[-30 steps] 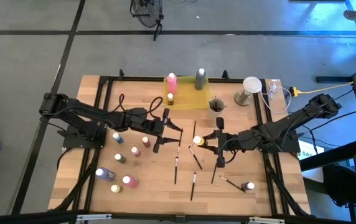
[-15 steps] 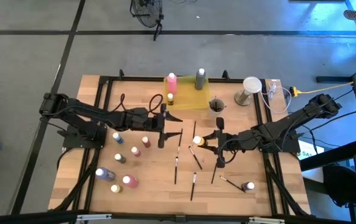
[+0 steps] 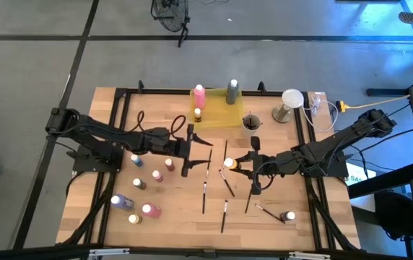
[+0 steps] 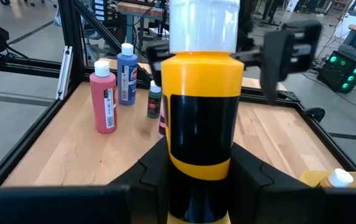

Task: Pick & Place Paint Supplies
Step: Put the small yellow paint bottle into the yellow bin

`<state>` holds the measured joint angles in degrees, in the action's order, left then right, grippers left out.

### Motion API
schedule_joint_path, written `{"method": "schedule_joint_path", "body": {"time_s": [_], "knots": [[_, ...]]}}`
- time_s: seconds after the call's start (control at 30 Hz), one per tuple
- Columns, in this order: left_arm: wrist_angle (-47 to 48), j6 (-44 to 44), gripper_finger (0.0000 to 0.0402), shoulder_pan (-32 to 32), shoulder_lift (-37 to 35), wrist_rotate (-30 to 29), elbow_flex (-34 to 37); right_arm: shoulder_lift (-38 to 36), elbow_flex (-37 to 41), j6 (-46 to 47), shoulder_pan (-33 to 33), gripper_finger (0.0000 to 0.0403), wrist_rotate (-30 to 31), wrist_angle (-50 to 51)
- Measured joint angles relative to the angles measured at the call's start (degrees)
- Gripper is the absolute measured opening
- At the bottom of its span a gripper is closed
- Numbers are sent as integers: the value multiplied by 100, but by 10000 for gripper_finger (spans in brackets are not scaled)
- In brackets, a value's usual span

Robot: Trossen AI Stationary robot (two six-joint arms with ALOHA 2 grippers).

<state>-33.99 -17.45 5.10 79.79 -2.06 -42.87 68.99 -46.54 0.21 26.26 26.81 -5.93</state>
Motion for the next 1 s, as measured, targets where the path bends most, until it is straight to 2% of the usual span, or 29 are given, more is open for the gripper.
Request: {"method": "schedule_joint_path", "body": {"time_s": [0.33,0.43,0.6,1.0], "knots": [[-108,58,269,83,7,-120,0,0,0,0,0,104,-2,11],[-266,74,269,79,7,95,0,0,0,-49,0,104,-4,-18],[-990,201,269,87,192,488,-2,1,0,-109,-12,104,-31,-186],[-2555,770,269,81,1227,340,-216,83,1,-70,-185,104,-141,-256]]}}
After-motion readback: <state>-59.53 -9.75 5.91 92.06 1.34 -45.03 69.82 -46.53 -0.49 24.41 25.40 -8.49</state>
